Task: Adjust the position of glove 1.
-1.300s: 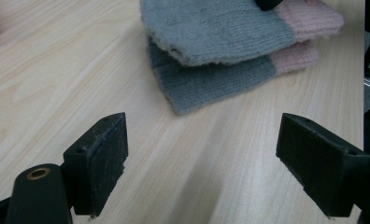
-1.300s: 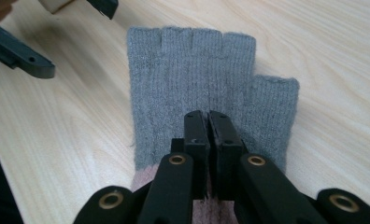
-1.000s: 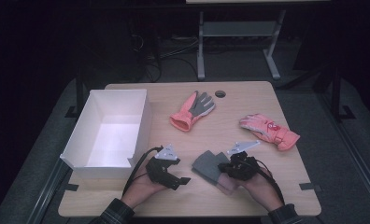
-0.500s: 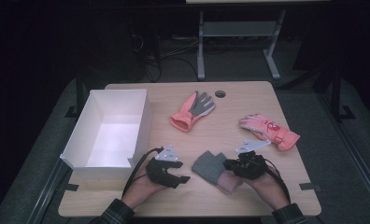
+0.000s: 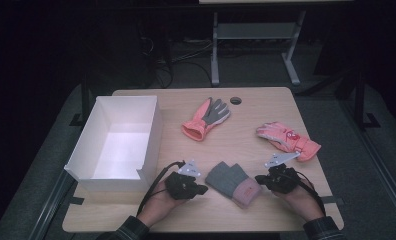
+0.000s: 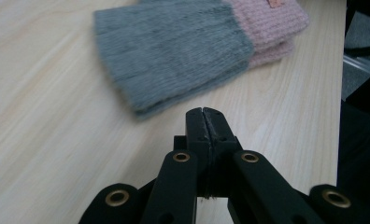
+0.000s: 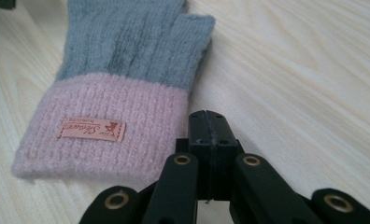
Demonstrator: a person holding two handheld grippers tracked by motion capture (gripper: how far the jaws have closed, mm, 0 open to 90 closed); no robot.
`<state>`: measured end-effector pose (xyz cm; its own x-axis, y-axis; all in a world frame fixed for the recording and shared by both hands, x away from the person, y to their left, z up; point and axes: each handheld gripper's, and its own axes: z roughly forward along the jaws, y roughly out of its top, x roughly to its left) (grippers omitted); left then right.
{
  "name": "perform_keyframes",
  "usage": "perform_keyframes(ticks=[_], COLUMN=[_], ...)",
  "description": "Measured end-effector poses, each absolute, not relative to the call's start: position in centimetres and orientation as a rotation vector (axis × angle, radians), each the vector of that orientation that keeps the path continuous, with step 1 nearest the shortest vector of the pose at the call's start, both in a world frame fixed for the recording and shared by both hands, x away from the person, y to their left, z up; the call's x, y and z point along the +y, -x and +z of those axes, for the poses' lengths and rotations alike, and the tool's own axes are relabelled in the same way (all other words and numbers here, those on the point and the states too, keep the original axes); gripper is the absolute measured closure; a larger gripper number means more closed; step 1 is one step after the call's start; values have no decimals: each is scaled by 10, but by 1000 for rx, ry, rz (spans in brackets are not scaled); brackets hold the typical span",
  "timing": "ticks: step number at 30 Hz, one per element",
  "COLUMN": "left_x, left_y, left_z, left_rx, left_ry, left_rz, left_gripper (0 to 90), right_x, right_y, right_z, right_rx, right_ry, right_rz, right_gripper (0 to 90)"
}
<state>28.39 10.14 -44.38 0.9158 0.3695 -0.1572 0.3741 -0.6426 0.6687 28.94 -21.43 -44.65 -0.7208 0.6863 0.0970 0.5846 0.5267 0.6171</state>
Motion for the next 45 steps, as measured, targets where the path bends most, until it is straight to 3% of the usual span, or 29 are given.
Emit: perform_keyframes(ticks=[7,45], left_x=[80,79], left_y=[-290,-334], left_z=[-450,-449], left_rx=[524,635], left_ry=[-2382,-2379], left_rz=[19,92], left_gripper=[898,898], right_x=[-211,-156], right_y=[-288,-267], right_z=[-446,-449], right_rx=[2626,2850], right_ry=[-1085,-850], right_rz=[968,1104], right_gripper=[900,900])
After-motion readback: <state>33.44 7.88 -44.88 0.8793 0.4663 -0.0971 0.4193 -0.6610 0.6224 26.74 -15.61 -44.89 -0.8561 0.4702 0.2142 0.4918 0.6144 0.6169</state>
